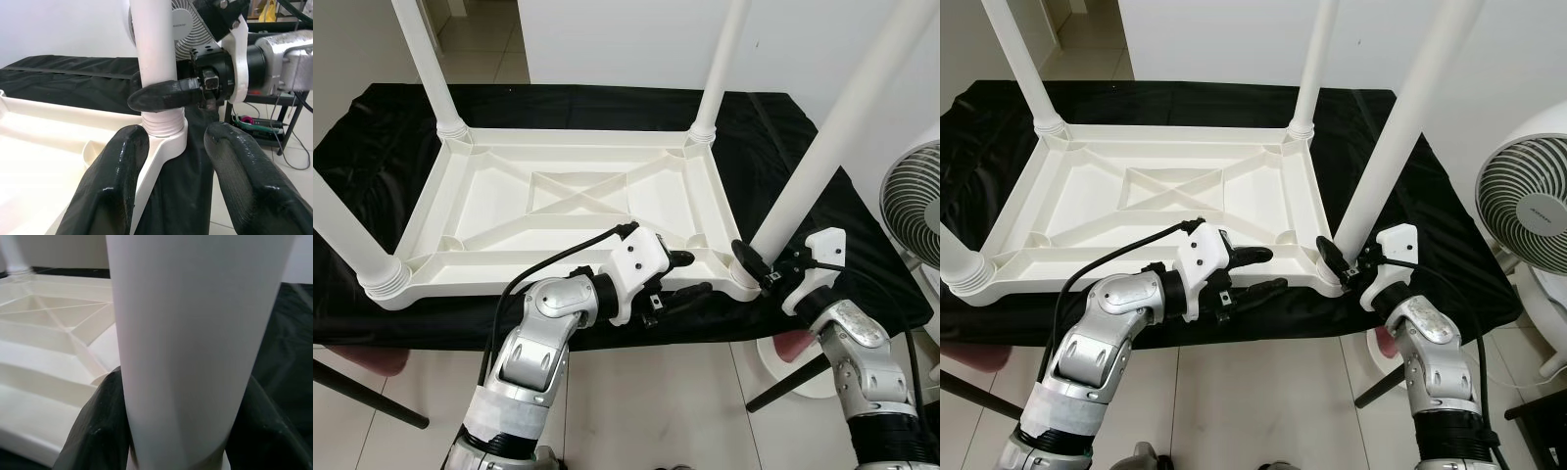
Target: Building children table
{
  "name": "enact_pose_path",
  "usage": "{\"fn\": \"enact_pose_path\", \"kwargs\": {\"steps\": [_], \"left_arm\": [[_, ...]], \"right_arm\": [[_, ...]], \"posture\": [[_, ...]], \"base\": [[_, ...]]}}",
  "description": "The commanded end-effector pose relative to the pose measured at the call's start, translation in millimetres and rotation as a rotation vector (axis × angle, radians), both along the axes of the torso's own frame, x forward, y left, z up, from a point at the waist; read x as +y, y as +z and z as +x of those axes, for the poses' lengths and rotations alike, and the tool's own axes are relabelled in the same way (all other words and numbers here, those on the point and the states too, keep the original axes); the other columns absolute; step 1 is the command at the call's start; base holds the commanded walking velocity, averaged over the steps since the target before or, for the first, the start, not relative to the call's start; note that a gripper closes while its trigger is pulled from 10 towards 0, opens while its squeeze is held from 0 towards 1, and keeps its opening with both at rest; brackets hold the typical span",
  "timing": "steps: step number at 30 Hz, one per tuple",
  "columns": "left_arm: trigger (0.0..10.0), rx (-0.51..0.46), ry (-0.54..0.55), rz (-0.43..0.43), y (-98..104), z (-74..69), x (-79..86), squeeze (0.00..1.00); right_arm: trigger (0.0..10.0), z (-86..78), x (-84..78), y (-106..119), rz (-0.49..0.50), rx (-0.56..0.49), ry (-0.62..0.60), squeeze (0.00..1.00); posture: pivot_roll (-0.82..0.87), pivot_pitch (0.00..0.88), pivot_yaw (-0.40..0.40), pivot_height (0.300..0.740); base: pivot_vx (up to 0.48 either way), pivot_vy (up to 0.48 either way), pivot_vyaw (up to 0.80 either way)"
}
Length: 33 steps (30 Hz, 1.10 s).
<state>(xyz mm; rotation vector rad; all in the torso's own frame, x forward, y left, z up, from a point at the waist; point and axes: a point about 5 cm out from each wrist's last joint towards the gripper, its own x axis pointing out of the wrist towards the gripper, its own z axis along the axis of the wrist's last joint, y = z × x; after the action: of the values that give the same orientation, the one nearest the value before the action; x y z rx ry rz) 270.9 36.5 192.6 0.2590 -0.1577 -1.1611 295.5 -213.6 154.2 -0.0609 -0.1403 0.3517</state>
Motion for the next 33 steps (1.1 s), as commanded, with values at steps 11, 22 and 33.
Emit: {"fn": "enact_pose_path", "kwargs": {"steps": [11, 22, 33], "left_arm": [[10.0, 0.014, 0.235, -0.046, 0, -0.2, 8.5, 0.00], [10.0, 0.031, 0.245, -0.049, -2, -2.4, 9.2, 0.00], [10.0, 0.030, 0.321, -0.080, 5, 8.0, 14.4, 0.00]], "right_arm": [[0.0, 2.3, 11.5, -9, 0.090, 0.023, -0.362, 0.00], [0.0, -0.3, 34.5, -15, 0.158, 0.035, -0.566, 0.00], [10.0, 4.8, 50.1, -14, 0.190, 0.057, -0.626, 1.00]], "posture": [[0.07, 0.048, -0.042, 0.740], [0.07, 0.056, -0.053, 0.740], [0.08, 0.062, -0.040, 0.740]], "base": [[0.000, 0.000, 0.00], [0.000, 0.000, 0.00], [0.000, 0.000, 0.00]]}}
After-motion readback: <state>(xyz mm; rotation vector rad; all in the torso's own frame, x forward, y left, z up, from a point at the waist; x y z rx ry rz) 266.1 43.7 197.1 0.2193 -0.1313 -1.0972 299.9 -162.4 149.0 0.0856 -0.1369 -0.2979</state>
